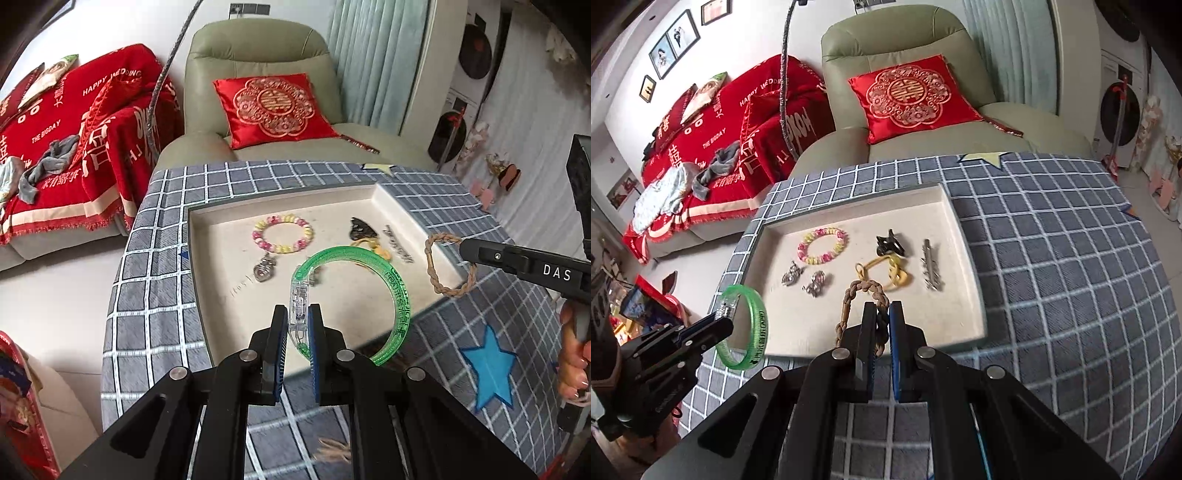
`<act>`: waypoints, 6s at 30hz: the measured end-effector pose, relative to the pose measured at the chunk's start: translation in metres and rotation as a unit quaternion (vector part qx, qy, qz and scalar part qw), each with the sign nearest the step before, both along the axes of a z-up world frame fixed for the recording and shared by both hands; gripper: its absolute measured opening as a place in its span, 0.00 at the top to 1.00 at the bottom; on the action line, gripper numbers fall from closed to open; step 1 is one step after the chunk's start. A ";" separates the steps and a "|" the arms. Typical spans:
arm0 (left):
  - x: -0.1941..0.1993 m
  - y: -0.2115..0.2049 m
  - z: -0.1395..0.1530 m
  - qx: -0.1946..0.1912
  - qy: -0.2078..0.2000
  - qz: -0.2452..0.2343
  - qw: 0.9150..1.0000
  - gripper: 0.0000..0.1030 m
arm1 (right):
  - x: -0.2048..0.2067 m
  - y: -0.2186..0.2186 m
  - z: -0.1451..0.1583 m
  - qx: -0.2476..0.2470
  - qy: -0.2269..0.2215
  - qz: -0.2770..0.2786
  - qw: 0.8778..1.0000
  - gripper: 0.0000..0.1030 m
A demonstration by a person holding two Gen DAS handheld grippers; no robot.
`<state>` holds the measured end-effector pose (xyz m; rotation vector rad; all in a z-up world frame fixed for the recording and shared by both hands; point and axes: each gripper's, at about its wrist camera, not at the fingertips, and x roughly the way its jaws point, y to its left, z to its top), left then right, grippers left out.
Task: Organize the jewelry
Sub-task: 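Carry the green bangle and braided bracelet over the tray with both grippers, then open both grippers to drop the bangle and braided bracelet in the tray, then move both tools back toward the last items on the tablecloth, then grasp the beige bunny hair clip with the left gripper while the right grasps the brown coil hair tie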
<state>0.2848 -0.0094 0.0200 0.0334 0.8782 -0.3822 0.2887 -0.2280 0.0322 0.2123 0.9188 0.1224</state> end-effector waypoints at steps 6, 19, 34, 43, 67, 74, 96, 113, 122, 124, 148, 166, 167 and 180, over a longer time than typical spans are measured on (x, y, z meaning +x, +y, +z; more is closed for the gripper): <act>0.029 -0.001 -0.023 0.017 0.039 -0.003 0.999 0.75 | 0.031 0.003 -0.024 0.008 0.031 0.002 0.999 0.93; 0.064 -0.016 -0.055 0.047 0.085 0.000 0.995 0.75 | 0.060 -0.011 -0.074 0.012 0.078 -0.017 0.997 0.93; 0.083 -0.022 -0.060 0.067 0.063 0.025 0.995 0.75 | 0.086 -0.022 -0.084 -0.004 0.068 -0.036 0.997 0.93; 0.074 -0.027 -0.058 0.072 0.050 0.017 0.996 0.75 | 0.081 -0.013 -0.085 -0.015 0.070 -0.023 0.997 0.91; 0.067 -0.026 -0.045 0.072 0.028 0.028 0.997 0.75 | 0.053 -0.006 -0.052 0.008 0.032 -0.018 0.999 0.54; 0.068 -0.024 -0.042 0.063 0.022 0.034 0.997 0.74 | 0.052 -0.006 -0.051 0.008 0.032 -0.018 0.999 0.54; 0.059 -0.016 -0.024 0.063 -0.040 0.067 0.995 0.00 | 0.047 -0.007 -0.037 -0.014 0.014 -0.015 1.000 0.18; 0.039 -0.013 -0.013 0.064 -0.031 0.065 0.995 0.00 | 0.021 -0.002 -0.011 -0.011 -0.065 -0.023 0.998 0.15; 0.018 -0.010 -0.005 0.066 -0.035 0.058 0.996 0.00 | 0.009 0.004 -0.009 -0.018 -0.036 -0.012 0.999 0.15; 0.011 -0.008 -0.003 0.062 -0.034 0.058 0.996 0.00 | 0.005 0.002 -0.009 -0.017 -0.026 -0.013 0.999 0.15; -0.090 0.015 -0.050 0.029 0.066 0.051 0.996 0.00 | -0.061 0.012 -0.042 0.002 0.061 0.015 0.998 0.15; -0.086 0.002 -0.074 0.018 0.116 0.150 0.982 0.00 | -0.024 0.042 -0.079 -0.021 0.125 0.068 0.990 0.40; -0.086 0.001 -0.073 0.019 0.116 0.152 0.981 0.00 | -0.024 0.045 -0.079 -0.024 0.127 0.071 0.989 0.42; -0.083 -0.017 -0.074 0.065 0.112 0.152 0.980 0.02 | -0.022 0.055 -0.086 -0.094 0.136 0.092 0.982 0.88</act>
